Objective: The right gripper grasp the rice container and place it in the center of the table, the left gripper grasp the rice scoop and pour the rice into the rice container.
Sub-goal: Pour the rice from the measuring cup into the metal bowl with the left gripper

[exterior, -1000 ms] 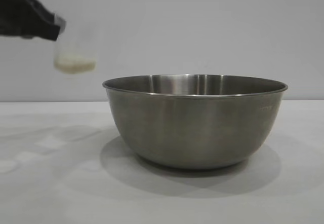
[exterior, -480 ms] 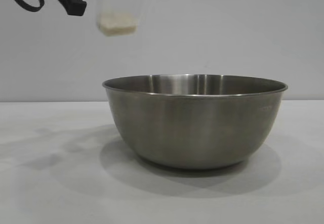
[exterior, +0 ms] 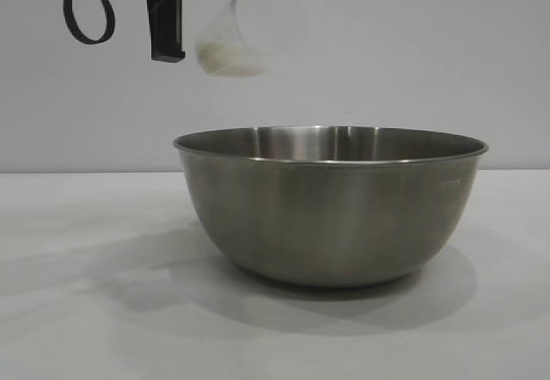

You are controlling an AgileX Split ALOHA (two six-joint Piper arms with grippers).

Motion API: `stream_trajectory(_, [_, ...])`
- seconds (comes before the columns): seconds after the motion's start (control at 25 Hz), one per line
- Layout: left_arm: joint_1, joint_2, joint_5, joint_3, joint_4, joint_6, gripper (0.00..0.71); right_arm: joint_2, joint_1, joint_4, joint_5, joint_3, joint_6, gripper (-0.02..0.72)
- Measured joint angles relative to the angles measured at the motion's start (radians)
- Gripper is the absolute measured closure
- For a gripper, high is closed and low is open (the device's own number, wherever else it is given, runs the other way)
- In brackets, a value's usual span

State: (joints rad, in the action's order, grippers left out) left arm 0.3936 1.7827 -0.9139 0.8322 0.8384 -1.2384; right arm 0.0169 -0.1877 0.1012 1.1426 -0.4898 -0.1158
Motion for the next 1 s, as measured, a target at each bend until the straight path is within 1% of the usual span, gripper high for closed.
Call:
stream_trajectory(0.16, [0.004, 0.000, 0.027, 0.000, 0.088, -0.058, 0.710, 0.000, 0.000, 0.000, 0.000, 0.000, 0.000, 0.484])
stream_trajectory(0.4, [0.051, 0.000, 0.049, 0.026, 0.154, -0.153, 0.710, 0.000, 0.000, 0.000, 0.000, 0.000, 0.000, 0.484])
stream_trajectory(0.52, [0.063, 0.000, 0.055, 0.055, 0.190, -0.170, 0.710, 0.000, 0.000, 0.000, 0.000, 0.000, 0.000, 0.484])
stream_trajectory(0.72, [0.063, 0.000, 0.095, 0.092, 0.227, -0.189, 0.710, 0.000, 0.000, 0.000, 0.000, 0.000, 0.000, 0.484])
stream_trajectory(0.84, [0.063, 0.000, 0.118, 0.100, 0.267, -0.193, 0.710, 0.000, 0.000, 0.000, 0.000, 0.000, 0.000, 0.484])
stream_trajectory(1.0, [0.063, 0.000, 0.130, 0.100, 0.280, -0.196, 0.710, 0.000, 0.000, 0.000, 0.000, 0.000, 0.000, 0.484])
